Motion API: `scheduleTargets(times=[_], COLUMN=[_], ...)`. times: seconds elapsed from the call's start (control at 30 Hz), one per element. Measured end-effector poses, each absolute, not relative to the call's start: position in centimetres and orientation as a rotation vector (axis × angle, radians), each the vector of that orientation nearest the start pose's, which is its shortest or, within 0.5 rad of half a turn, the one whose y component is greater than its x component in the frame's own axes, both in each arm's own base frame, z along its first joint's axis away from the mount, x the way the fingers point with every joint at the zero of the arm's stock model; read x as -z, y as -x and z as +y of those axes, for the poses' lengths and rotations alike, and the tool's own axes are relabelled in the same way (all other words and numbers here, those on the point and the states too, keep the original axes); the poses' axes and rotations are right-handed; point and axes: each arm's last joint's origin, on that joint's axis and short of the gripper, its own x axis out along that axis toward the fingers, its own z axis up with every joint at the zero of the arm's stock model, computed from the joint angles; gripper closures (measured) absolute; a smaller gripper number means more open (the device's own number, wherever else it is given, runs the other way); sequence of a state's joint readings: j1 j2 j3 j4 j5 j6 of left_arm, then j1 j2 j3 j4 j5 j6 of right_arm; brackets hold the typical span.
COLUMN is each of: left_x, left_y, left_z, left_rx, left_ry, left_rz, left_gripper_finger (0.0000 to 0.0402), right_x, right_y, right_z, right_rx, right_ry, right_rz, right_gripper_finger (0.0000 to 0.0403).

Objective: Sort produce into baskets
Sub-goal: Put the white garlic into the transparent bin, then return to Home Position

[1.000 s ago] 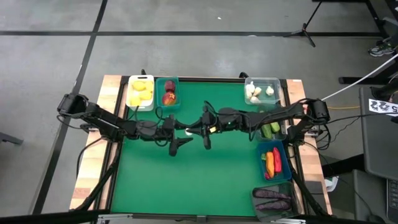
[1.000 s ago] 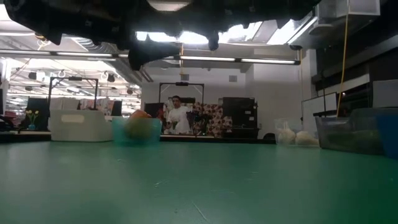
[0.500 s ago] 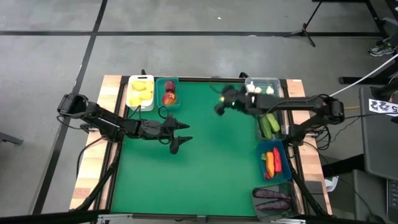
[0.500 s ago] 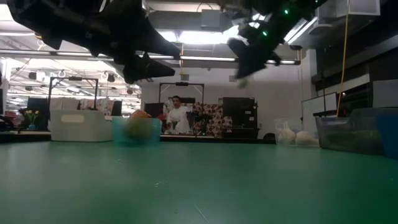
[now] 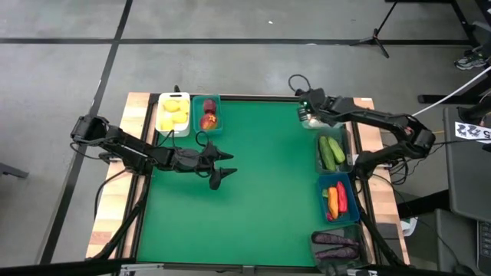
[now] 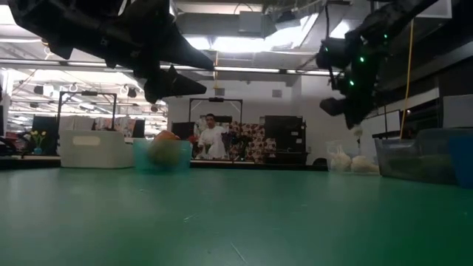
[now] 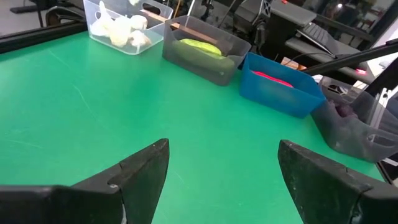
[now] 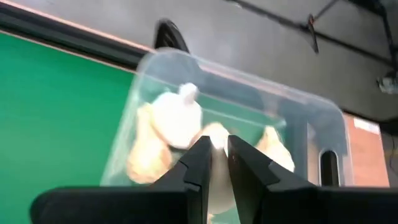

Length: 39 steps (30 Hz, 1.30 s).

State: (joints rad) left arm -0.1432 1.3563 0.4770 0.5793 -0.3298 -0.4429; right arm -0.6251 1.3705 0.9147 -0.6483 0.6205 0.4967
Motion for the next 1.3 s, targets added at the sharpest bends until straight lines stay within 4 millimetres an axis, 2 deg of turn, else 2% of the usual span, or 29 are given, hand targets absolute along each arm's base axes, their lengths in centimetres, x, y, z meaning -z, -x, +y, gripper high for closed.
scheduleTargets(times=[0.13, 0.23, 0.53, 0.67, 0.77, 0.9, 0.97, 1.1, 1.2, 1.3], left_x=[-18.3, -18.3, -18.3, -18.7, -20.2, -23.5, -25.2, -27.9, -29.1, -30.2], left_y=[-25.6, -25.6, -25.6, -25.5, -25.0, -23.2, -21.7, -18.0, -15.2, -12.5], left_z=[-2.7, -2.7, -2.7, -3.1, -3.4, -3.1, -2.9, -2.2, -1.8, -1.4], left_rx=[-0.246, -0.246, -0.242, -0.212, -0.172, -0.133, -0.075, -0.005, 0.001, 0.008], left_ry=[0.368, 0.367, 0.332, 0.31, 0.286, 0.293, 0.292, 0.298, 0.301, 0.278], left_rz=[0.246, 0.246, 0.25, 0.227, 0.163, 0.044, -0.007, -0.066, -0.107, -0.18], left_gripper_finger=[0.0105, 0.0105, 0.0105, 0.0105, 0.0105, 0.0105, 0.0105, 0.0105, 0.0105, 0.0105], right_x=[-21.8, -21.7, -21.8, -23.5, -26.1, -30.3, -32.2, -35.5, -37.0, -37.7], right_y=[-18.5, -18.4, -18.4, -18.4, -18.2, -16.6, -15.4, -11.9, -9.1, -5.9], right_z=[-17.1, -17.3, -17.2, -16.9, -16.1, -14.1, -12.3, -8.1, -5.7, -3.2], right_rx=[1.374, 1.316, 1.263, 1.166, 1.02, 0.801, 0.644, 0.457, 0.416, 0.399], right_ry=[-0.458, -0.502, -0.503, -0.527, -0.551, -0.533, -0.436, -0.273, -0.175, -0.194], right_rz=[0.903, 0.914, 0.936, 0.895, 0.803, 0.628, 0.562, 0.393, 0.277, 0.153], right_gripper_finger=[0.0351, 0.033, 0.0158, 0.0111, 0.0093, 0.0083, 0.0082, 0.0082, 0.0081, 0.0081])
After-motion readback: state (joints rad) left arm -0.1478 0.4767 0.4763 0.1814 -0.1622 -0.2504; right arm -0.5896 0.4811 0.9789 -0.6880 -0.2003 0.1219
